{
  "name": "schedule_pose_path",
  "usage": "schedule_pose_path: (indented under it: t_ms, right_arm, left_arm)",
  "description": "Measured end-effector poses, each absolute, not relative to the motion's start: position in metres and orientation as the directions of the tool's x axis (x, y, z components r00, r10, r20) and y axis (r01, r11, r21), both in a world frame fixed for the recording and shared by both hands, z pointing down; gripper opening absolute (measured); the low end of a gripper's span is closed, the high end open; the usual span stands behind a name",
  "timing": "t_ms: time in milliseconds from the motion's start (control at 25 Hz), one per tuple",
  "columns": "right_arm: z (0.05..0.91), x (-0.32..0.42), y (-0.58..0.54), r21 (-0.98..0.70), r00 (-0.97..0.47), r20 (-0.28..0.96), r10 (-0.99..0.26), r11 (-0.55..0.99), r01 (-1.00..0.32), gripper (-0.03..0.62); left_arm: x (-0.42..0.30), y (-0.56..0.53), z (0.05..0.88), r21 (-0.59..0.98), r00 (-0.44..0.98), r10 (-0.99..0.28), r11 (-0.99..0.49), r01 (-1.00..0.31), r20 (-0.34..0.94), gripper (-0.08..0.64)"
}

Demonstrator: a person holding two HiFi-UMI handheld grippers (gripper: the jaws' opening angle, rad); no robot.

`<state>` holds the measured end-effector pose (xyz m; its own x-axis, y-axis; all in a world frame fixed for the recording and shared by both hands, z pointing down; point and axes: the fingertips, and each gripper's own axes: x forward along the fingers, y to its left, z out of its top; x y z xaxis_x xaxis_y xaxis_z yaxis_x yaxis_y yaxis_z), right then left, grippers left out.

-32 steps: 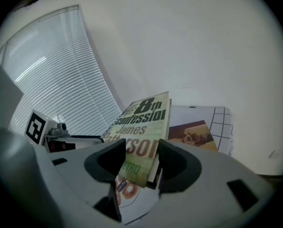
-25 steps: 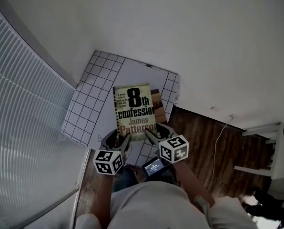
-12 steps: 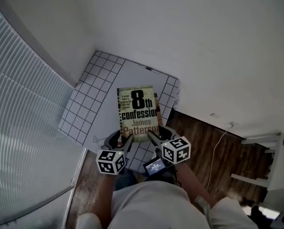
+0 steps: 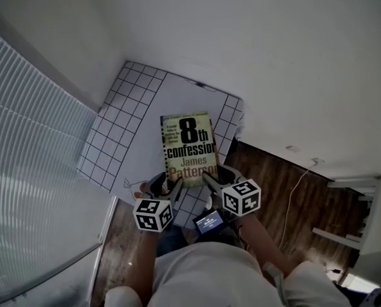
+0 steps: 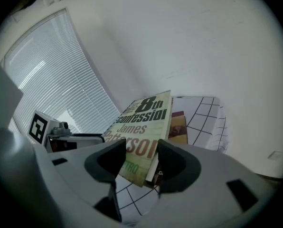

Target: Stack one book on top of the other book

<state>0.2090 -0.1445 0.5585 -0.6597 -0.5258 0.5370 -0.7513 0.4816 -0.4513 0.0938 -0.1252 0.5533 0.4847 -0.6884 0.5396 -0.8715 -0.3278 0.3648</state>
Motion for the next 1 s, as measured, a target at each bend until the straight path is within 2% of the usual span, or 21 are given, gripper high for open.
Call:
schedule_pose_path:
  t_ms: [720, 1000]
  right_arm:
    - [0.602, 0.231, -0.15, -0.452, -0.658, 0.61, -0.441, 0.489, -0.746, 0.21]
    - [0.621, 0.239, -0.153, -0.386, -0.607, 0.673, -0.422, 0.5, -0.775, 0.187]
  left_arm:
    - [0.116, -0.125, 0.602, 0.424, 0.484, -0.633, -0.258, -0.868, 0.604, 0.239]
    - [0.125, -0.124, 0.626, 0.379, 0.461, -0.572, -0.264, -0.887, 0.679, 0.239]
